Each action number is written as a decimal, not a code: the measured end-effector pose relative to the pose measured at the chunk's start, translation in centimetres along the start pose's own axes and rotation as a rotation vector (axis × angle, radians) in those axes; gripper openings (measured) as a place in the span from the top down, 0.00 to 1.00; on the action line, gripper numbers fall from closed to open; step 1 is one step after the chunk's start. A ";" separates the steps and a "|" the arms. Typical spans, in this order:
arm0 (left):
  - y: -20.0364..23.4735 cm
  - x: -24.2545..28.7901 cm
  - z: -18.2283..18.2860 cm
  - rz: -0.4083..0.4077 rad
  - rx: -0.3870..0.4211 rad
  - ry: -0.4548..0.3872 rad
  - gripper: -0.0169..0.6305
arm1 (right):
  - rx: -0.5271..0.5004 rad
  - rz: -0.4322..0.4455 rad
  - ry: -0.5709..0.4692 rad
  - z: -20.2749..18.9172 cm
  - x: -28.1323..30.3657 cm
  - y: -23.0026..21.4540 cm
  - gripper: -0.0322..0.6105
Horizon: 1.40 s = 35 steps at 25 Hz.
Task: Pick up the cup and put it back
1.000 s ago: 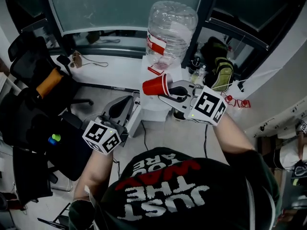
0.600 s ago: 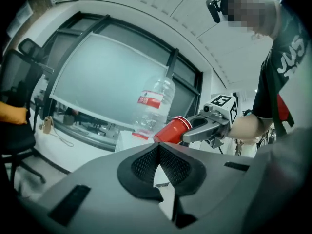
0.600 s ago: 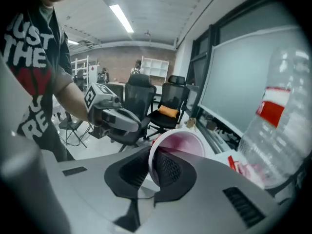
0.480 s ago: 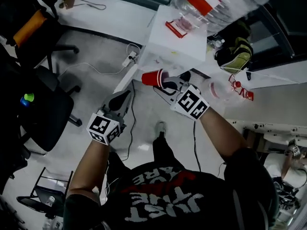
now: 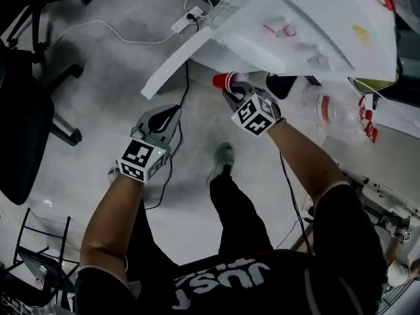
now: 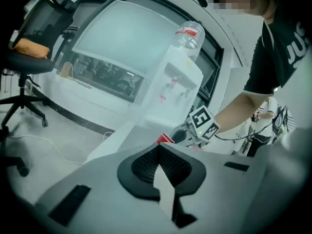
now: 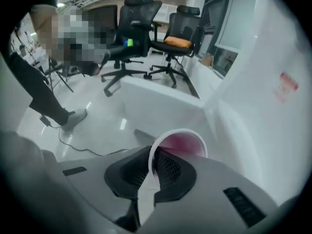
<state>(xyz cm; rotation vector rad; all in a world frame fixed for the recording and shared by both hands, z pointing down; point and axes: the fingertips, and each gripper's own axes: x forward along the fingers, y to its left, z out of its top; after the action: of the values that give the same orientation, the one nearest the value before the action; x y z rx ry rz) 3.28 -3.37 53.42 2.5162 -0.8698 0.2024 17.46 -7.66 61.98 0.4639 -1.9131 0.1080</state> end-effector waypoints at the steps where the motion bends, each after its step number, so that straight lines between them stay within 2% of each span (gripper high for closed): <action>1: 0.9 0.8 -1.9 0.011 0.001 0.004 0.97 | 0.002 -0.003 0.021 -1.7 2.9 -0.4 0.88; 7: 3.9 6.0 -9.7 -0.019 -0.003 0.028 0.97 | 0.053 -0.073 0.125 -9.5 16.1 -5.8 0.88; 14: 6.3 8.8 -14.6 -0.014 -0.053 0.052 0.97 | 0.039 -0.127 0.208 -13.8 23.3 -11.4 0.88; 18: 7.2 9.9 -15.3 0.003 -0.053 0.064 0.97 | 0.023 -0.140 0.240 -14.5 25.4 -13.6 0.88; 26: 6.0 11.6 -14.3 -0.038 -0.032 0.023 0.97 | -0.005 -0.172 0.276 -15.0 26.8 -16.2 0.88; 35: 5.5 11.8 -13.5 -0.044 -0.025 0.009 0.97 | -0.016 -0.194 0.282 -14.9 26.4 -16.7 0.88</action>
<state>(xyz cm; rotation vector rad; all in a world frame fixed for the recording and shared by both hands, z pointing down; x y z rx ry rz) 9.38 -7.19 70.77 2.5066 -0.8077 0.1879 28.36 -25.69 89.43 0.5893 -1.5837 0.0289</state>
